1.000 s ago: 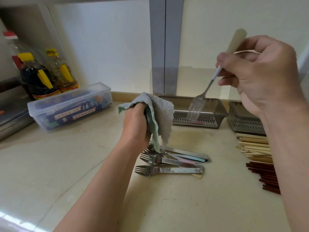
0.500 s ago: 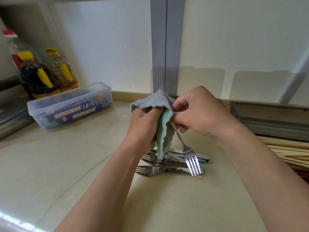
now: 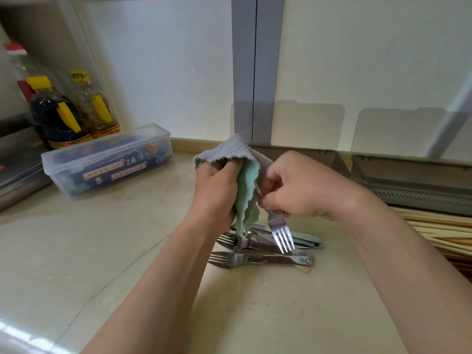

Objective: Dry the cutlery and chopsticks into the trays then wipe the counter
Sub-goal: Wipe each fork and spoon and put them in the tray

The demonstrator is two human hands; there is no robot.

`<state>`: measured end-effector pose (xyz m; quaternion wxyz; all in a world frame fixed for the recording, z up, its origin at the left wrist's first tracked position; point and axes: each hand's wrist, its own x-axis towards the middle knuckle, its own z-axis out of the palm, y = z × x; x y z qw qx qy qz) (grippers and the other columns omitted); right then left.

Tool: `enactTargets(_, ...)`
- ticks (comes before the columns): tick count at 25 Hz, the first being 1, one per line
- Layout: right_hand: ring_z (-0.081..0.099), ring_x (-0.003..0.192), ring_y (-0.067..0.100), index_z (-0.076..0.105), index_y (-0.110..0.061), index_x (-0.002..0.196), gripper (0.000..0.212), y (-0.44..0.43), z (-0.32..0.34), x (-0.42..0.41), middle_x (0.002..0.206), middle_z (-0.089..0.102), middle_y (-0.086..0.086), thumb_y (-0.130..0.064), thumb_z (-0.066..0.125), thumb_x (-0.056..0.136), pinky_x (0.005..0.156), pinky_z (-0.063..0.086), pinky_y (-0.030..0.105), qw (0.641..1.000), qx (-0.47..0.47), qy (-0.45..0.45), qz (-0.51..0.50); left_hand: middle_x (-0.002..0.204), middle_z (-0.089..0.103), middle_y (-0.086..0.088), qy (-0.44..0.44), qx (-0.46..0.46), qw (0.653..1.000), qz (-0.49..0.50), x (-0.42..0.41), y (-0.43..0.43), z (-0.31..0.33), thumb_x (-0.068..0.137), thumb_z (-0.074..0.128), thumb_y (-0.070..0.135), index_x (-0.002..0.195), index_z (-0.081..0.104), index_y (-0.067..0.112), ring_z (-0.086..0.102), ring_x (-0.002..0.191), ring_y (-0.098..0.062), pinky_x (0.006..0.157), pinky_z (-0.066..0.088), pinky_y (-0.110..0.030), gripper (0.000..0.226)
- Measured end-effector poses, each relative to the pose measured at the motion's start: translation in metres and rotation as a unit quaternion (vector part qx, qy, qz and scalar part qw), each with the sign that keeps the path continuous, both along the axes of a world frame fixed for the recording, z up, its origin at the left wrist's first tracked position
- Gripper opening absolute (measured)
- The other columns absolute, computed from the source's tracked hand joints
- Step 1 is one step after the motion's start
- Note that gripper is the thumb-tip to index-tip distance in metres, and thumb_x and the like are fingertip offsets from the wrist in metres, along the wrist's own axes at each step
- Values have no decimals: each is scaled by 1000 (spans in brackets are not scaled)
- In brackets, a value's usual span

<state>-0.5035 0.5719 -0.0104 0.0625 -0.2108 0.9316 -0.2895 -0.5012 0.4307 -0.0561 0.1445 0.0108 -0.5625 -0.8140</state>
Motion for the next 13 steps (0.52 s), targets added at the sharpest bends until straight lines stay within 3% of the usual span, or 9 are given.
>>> enactTargets(4, 70, 76, 36, 73, -4, 72, 13, -2, -4, -2, 72, 72, 14, -12, 79, 80, 73, 60, 55, 999, -49, -4, -10, 72, 70, -9, 4, -2, 1000, -12, 0, 0, 0, 100, 51, 3, 82, 67, 6, 70, 71, -25, 67, 58, -40, 23)
enactTargets(9, 69, 77, 43, 71, 2, 76, 5, -9, -8, -1, 75, 70, 24, -1, 68, 75, 69, 58, 60, 997, -75, 3, -17, 72, 71, -10, 1, -13, 1000, -8, 0, 0, 0, 100, 52, 5, 84, 66, 5, 72, 71, -25, 63, 60, -37, 22)
enactTargets(13, 71, 75, 41, 74, 0, 76, 12, -7, -5, -1, 73, 72, 21, 6, 63, 77, 68, 60, 57, 993, -113, -5, -34, 82, 72, -21, -13, -65, 997, -32, 5, 5, -4, 100, 54, 9, 94, 67, 2, 72, 73, -33, 62, 60, -43, 15)
